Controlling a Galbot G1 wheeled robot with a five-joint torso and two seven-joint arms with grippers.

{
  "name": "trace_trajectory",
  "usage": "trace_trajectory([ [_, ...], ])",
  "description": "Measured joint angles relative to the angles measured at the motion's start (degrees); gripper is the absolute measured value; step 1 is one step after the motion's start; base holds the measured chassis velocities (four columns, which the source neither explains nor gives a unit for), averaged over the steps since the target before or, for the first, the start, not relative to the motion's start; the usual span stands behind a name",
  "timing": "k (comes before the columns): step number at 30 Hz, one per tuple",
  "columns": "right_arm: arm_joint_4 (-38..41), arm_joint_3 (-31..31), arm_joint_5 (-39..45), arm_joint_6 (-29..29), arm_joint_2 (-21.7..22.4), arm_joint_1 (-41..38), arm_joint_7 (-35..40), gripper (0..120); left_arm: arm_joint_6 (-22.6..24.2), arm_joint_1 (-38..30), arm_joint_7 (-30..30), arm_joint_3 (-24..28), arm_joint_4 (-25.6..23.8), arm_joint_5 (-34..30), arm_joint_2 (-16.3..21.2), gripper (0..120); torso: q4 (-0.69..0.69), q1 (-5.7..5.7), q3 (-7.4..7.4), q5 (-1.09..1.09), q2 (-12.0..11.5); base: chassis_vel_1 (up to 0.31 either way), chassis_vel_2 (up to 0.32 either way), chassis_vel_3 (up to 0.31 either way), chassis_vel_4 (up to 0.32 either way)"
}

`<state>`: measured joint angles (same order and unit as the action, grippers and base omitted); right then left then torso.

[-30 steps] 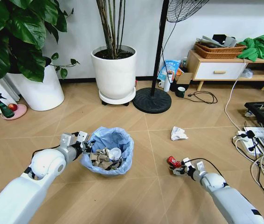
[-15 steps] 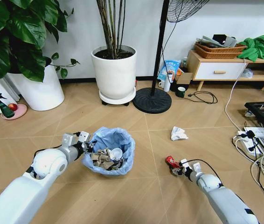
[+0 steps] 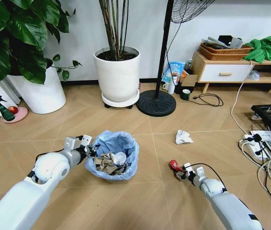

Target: Pick up the trash bin and place the garbage on the floor into it.

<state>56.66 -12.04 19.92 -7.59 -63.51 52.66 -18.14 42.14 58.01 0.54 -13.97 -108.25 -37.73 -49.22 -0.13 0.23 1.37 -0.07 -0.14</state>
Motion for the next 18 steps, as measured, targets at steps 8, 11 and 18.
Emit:
trace_trajectory([
  [8,13.1,-2.5,6.1,-3.1,2.8,1.4,1.2,53,0.0,0.4,-0.1,0.1,-0.2,0.2,-0.2,0,0.0,0.0,0.0,0.05,0.0,0.0,0.0,0.0,0.0],
  [11,18.1,-2.8,7.6,-3.3,3.6,1.1,1.4,53,0.0,0.5,-0.2,0.1,-0.3,0.2,-0.2,0,0.0,0.0,0.0,-0.02,0.0,0.0,0.0,0.0,0.0],
  [18,27.8,-1.4,10.9,-4.8,5.6,-0.8,1.4,53,0.0,0.3,-0.2,0.5,-0.3,0.3,-0.2,0,0.0,0.0,0.0,0.04,0.0,0.0,0.0,0.0,0.0],
])
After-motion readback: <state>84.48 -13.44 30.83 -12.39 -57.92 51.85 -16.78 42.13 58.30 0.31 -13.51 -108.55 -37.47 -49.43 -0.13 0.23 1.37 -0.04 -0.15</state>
